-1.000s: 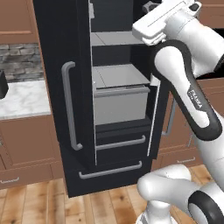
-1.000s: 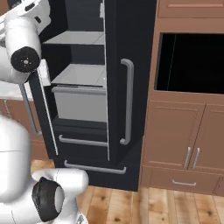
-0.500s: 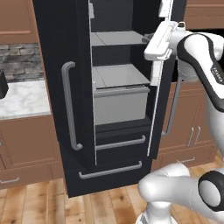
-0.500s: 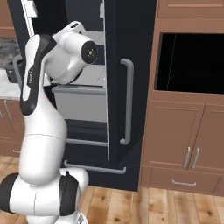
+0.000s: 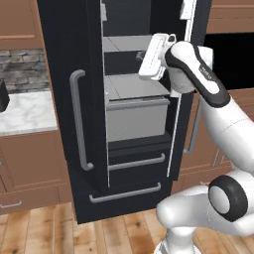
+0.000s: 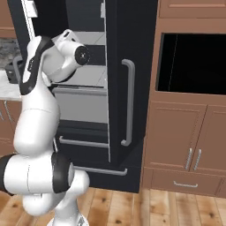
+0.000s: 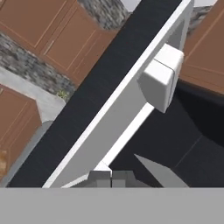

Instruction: Place one of the steaks on the plate and the other in the bowl. Then place the bowl in the fridge.

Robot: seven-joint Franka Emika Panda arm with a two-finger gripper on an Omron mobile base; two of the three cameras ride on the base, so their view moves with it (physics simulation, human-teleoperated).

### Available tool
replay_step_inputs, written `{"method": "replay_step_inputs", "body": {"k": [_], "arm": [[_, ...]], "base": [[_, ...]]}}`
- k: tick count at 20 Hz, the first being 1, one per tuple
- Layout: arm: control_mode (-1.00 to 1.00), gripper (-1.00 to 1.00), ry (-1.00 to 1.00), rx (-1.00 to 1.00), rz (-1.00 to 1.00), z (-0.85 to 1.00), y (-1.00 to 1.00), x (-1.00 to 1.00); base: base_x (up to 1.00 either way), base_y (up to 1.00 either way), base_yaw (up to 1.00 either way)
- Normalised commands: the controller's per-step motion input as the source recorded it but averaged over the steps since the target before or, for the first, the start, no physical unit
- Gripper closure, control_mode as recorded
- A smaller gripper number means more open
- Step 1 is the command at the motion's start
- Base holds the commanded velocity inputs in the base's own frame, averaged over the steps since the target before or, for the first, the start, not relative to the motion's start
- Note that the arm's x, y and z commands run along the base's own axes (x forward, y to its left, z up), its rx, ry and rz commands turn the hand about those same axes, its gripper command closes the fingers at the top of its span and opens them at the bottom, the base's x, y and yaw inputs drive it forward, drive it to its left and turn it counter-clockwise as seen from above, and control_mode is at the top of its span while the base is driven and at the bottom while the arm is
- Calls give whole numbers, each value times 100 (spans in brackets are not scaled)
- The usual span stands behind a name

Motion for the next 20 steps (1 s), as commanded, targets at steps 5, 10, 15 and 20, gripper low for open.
{"method": "replay_step_inputs", "body": {"k": [5,10,15,20], "arm": [[-100,100,0,-5,1,-23,13,66],[-100,100,1,3,16,-31,33,56],[-100,100,0,9,29,-35,45,48],[-100,100,0,3,24,-39,44,65]], "base": [[0,0,0],[0,0,0],[0,0,0],[0,0,0]]}}
